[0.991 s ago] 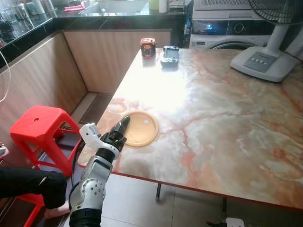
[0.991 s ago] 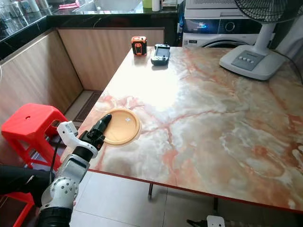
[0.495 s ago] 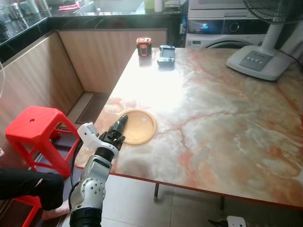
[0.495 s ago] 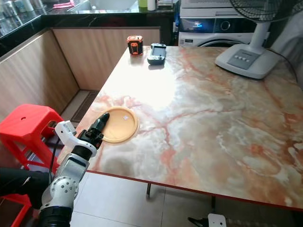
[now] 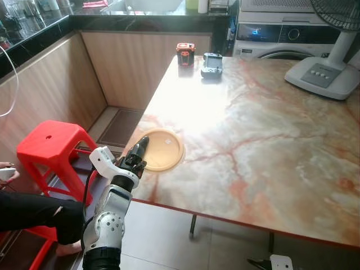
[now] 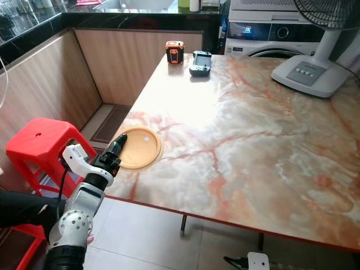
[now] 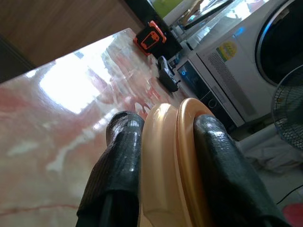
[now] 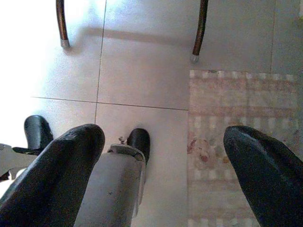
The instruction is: Restocking fridge
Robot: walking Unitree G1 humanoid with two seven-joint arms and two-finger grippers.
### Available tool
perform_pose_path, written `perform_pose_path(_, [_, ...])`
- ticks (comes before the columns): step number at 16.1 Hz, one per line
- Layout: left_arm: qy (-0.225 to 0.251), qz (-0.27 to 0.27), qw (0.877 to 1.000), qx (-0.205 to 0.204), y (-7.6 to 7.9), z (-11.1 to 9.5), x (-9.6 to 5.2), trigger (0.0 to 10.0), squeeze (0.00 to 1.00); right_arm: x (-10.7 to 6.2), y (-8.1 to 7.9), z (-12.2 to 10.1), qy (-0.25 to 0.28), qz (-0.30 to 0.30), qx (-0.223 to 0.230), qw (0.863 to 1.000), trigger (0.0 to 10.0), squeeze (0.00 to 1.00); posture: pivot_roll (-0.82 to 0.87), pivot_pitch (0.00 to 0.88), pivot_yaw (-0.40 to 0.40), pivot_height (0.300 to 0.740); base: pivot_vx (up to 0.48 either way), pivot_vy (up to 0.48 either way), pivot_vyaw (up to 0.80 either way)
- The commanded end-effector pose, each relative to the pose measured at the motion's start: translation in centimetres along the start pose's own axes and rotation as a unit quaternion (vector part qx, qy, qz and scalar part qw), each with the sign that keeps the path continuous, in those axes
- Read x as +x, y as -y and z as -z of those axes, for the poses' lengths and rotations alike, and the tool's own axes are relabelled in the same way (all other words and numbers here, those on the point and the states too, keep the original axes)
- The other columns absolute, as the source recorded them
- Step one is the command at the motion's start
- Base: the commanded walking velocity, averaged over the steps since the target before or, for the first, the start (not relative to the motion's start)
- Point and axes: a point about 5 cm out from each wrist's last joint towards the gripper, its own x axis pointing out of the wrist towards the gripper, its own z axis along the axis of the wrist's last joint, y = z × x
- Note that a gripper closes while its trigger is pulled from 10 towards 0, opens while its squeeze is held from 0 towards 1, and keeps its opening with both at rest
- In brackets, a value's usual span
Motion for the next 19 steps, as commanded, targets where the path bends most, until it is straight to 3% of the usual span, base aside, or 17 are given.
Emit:
perform_pose_path(1, [0.015,0.009,1.0,-0.004,0.52,-0.68,0.51,10.0,0.0,-0.03,-0.15,0.18,-0.002,0.0,0.005,1.0,10.0,0.0,-0.06,0.0,0.07,0.74,0.0,0.262,0.0])
perform_pose_path(19, [0.022,0.008,1.0,-0.013,0.77,-0.47,0.91,10.0,0.0,0.03,0.04,-0.11,0.0,-0.003,0.002,1.0,10.0,0.0,-0.06,0.0,0.053,0.74,0.0,0.319,0.0])
